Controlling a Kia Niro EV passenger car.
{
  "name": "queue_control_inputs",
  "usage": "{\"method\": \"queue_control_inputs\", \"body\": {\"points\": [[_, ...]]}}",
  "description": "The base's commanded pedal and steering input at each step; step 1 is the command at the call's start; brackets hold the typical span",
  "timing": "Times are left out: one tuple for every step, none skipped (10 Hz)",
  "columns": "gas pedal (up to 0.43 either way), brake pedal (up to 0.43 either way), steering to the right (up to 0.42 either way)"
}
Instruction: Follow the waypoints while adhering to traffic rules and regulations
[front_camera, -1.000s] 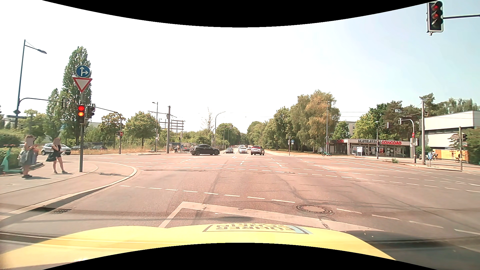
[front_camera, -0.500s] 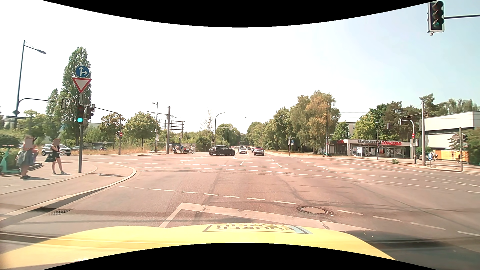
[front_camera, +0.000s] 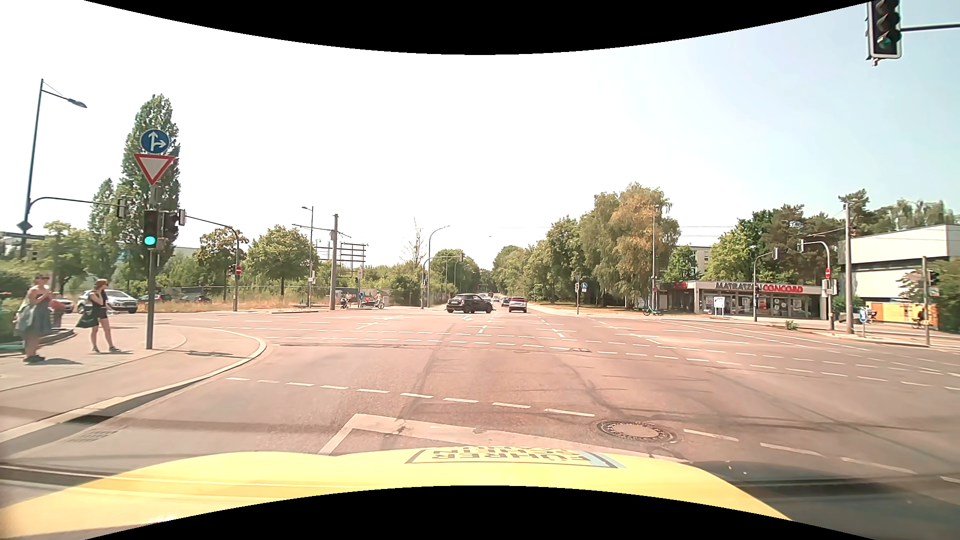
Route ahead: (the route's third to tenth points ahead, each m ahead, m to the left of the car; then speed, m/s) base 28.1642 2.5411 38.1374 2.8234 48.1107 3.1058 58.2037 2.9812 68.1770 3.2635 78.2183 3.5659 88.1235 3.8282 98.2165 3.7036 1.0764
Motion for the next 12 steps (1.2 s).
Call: {"method": "queue_control_inputs", "body": {"points": [[0.220, 0.000, 0.042], [0.240, 0.000, 0.042], [0.240, 0.000, 0.037], [0.240, 0.000, 0.023], [0.260, 0.000, 0.012], [0.268, 0.000, 0.006], [0.268, 0.000, 0.006], [0.268, 0.000, 0.006], [0.280, 0.000, 0.006], [0.280, 0.000, 0.006], [0.280, 0.000, 0.006], [0.280, 0.000, 0.002]]}}
